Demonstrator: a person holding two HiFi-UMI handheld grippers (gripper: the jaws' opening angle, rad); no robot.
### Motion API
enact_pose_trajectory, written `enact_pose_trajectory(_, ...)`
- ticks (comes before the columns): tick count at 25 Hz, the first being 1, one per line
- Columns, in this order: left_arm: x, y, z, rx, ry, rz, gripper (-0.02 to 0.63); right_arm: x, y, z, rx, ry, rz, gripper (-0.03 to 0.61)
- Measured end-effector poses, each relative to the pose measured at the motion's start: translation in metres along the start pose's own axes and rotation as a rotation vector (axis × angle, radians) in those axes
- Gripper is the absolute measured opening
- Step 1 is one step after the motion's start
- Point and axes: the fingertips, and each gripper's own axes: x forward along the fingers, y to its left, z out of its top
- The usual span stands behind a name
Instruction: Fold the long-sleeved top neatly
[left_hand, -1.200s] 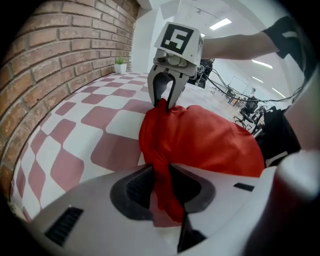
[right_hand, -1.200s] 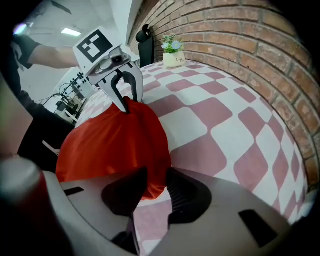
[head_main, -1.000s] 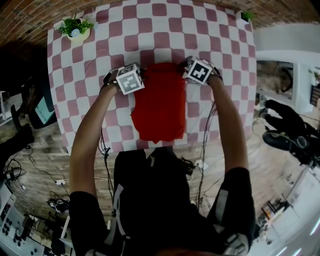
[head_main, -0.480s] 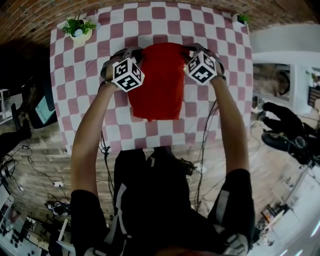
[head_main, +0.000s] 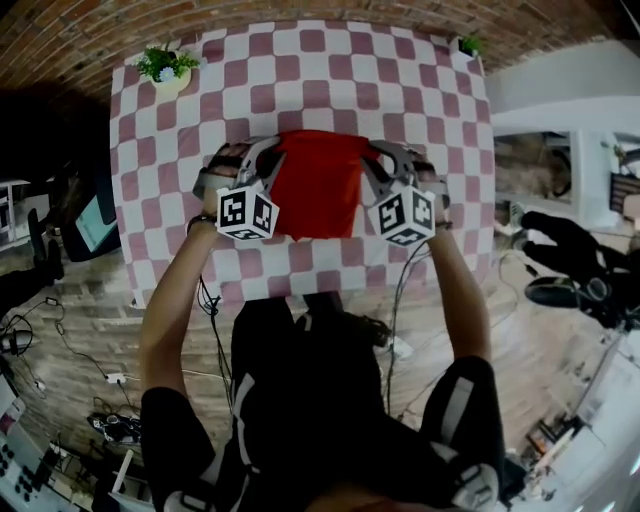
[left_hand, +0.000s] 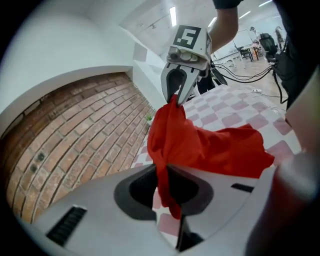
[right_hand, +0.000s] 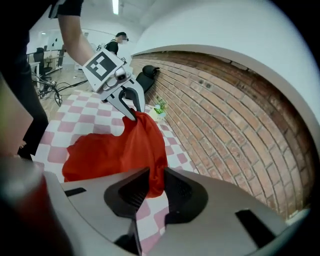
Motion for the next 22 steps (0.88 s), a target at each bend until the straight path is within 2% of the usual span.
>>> enact_pose_trajectory(9,-0.042,-0.078,0.007,0.126,-0.002,-0.005,0.054,-0.04,0.095,-0.021,-0.049,0.022,0.036,0.081)
enact_pose_trajectory(16,-0.055,-0.14,-0.009,0.215,0.022,-0.111,0.054,-0.049,0.157,-0.036,-0.066,0.056,0.106,0.081)
enact_pose_trajectory(22,-0.051,-0.167,-0.025,0.282,0.063,-0.17,0.054,-0.04,0.197,-0.048,-0.093,0.099,0.178,0.081)
